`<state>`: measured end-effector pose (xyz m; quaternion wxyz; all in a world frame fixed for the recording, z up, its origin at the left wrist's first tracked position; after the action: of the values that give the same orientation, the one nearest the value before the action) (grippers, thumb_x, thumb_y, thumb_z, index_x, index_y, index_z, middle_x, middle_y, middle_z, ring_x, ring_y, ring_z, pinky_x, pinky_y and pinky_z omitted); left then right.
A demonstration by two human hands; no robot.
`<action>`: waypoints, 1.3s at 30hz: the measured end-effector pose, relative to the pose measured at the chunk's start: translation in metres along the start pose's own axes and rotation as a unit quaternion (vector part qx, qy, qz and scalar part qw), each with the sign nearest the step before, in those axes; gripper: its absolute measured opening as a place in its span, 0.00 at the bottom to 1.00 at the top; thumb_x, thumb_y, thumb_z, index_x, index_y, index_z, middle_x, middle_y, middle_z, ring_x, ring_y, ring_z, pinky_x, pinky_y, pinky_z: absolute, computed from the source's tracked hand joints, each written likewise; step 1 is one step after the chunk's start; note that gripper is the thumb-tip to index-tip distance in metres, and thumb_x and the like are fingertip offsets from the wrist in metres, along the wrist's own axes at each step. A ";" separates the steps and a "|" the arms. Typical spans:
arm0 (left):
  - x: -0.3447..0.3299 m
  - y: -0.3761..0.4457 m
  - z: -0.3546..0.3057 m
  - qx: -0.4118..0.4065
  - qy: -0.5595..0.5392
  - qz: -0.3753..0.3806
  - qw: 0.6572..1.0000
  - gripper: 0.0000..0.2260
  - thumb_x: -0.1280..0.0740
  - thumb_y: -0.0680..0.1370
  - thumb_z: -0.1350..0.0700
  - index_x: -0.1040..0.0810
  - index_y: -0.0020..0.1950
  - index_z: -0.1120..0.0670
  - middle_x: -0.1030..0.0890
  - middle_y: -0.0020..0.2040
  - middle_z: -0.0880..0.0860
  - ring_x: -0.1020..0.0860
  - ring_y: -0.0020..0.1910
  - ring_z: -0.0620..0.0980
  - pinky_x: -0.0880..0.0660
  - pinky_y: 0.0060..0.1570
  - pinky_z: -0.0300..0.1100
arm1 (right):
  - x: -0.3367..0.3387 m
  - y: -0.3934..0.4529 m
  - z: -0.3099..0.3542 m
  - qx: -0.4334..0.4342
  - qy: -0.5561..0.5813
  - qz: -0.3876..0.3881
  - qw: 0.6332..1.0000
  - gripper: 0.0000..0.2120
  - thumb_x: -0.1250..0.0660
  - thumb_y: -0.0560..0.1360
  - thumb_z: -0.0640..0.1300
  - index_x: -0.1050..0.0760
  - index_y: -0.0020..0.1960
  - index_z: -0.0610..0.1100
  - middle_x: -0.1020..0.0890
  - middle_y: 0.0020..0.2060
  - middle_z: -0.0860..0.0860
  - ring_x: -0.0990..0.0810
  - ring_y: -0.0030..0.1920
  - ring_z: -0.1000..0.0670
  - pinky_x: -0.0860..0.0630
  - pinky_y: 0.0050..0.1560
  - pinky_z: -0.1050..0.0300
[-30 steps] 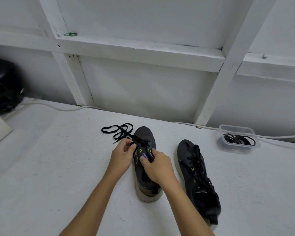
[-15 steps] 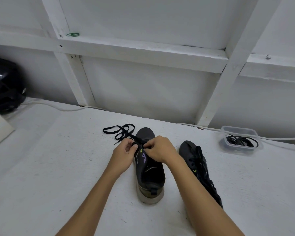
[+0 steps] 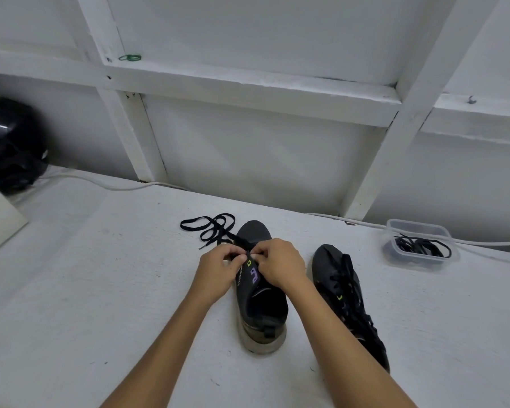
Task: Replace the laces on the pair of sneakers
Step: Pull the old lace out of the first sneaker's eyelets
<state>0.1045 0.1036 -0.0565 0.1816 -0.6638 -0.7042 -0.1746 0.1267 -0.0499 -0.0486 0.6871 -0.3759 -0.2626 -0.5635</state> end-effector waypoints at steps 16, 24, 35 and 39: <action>0.059 -0.002 0.009 0.064 0.091 -0.165 0.980 0.08 0.37 0.79 0.63 0.22 0.56 0.54 0.23 0.57 0.52 0.23 0.54 0.52 0.26 0.50 0.44 | 0.020 -0.007 -0.036 -0.056 0.184 -0.056 0.980 0.05 0.31 0.78 0.43 0.21 0.45 0.50 0.18 0.40 0.54 0.20 0.43 0.55 0.29 0.40 0.66; 0.016 -0.021 -0.011 0.035 0.161 -0.073 0.984 0.09 0.35 0.81 0.51 0.18 0.56 0.50 0.24 0.64 0.49 0.28 0.65 0.50 0.28 0.59 0.47 | 0.014 -0.013 -0.050 -0.124 0.194 0.006 0.973 0.05 0.29 0.78 0.45 0.20 0.45 0.44 0.17 0.44 0.47 0.14 0.40 0.45 0.15 0.44 0.51; -0.033 -0.023 -0.014 0.087 0.124 0.157 0.976 0.14 0.34 0.74 0.36 0.22 0.52 0.43 0.27 0.59 0.42 0.26 0.50 0.35 0.33 0.45 0.32 | 0.030 -0.016 -0.033 -0.031 0.112 -0.037 0.993 0.03 0.26 0.75 0.45 0.17 0.43 0.50 0.16 0.38 0.55 0.19 0.38 0.55 0.25 0.38 0.68; -0.046 -0.031 -0.007 0.090 0.136 0.208 0.964 0.28 0.31 0.70 0.36 0.28 0.68 0.44 0.35 0.74 0.46 0.28 0.65 0.43 0.31 0.58 0.39 | 0.029 -0.009 -0.020 0.019 0.060 -0.007 0.998 0.03 0.25 0.74 0.46 0.14 0.48 0.49 0.14 0.43 0.55 0.19 0.42 0.58 0.28 0.39 0.69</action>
<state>0.0759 0.0577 -0.0728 0.3673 -0.7466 -0.5319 -0.1573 0.1233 -0.0838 -0.0355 0.7048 -0.3270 -0.2341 -0.5844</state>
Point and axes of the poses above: each hand's wrist, its own y-axis towards the middle knuckle, its own x-axis out of the back of the hand, z = x × y, the point moved 10 cm from there along y, towards the middle knuckle
